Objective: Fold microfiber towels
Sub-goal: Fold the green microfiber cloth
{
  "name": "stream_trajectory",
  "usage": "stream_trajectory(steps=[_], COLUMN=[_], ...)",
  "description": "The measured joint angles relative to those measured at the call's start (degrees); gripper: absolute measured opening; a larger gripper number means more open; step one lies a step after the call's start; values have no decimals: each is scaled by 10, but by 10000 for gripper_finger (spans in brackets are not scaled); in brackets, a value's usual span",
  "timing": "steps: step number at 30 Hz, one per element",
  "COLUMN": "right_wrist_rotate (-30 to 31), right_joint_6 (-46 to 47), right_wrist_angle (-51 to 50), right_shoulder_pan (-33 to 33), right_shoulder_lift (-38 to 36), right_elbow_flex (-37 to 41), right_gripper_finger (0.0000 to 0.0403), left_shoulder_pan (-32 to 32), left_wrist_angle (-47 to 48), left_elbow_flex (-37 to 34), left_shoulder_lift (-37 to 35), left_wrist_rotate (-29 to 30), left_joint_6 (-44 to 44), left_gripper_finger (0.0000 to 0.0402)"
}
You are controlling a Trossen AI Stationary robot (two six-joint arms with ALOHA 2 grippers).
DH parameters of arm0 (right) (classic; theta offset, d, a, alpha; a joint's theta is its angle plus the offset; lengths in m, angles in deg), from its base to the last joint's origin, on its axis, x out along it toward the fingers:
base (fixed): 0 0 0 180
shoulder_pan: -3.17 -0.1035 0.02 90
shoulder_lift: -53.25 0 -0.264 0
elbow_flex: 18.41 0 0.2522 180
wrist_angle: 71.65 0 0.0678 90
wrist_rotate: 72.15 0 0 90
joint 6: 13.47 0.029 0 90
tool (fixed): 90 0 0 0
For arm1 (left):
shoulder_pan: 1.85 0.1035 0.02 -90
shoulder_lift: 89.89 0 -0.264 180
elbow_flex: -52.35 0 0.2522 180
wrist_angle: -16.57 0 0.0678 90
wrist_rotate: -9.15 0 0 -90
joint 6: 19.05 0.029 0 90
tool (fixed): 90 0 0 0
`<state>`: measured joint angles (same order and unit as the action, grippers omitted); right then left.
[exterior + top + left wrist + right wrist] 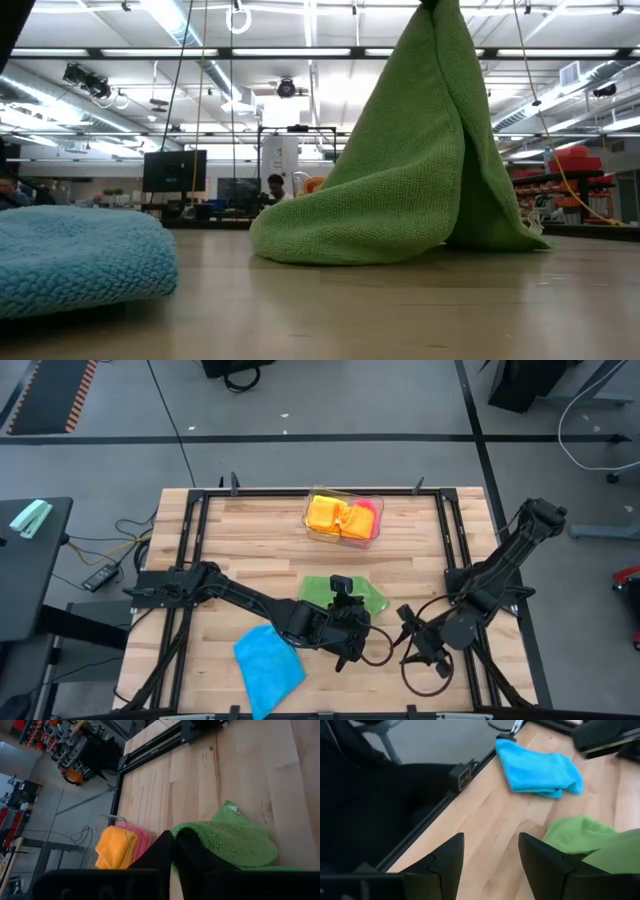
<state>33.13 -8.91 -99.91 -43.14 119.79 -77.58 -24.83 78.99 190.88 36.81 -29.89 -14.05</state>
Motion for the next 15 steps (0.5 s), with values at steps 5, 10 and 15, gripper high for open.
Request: stream_trajectory(steps=[5, 10, 15], right_wrist_rotate=[-1, 82, 155], right_joint_6=[3, 43, 93], right_wrist_angle=[-1, -50, -128], right_shoulder_pan=[5, 19, 50], right_shoulder_lift=[10, 9, 9], right_elbow_flex=[0, 0, -3], right_gripper_finger=[197, 197, 197], left_shoulder_pan=[0, 0, 0], left_wrist_angle=[0, 1, 1], left_elbow_flex=[0, 0, 0], left_shoulder_lift=[0, 0, 0], left_wrist_rotate=[0, 0, 0], left_joint_6=[-2, -3, -3], left_gripper_finger=[33, 13, 19])
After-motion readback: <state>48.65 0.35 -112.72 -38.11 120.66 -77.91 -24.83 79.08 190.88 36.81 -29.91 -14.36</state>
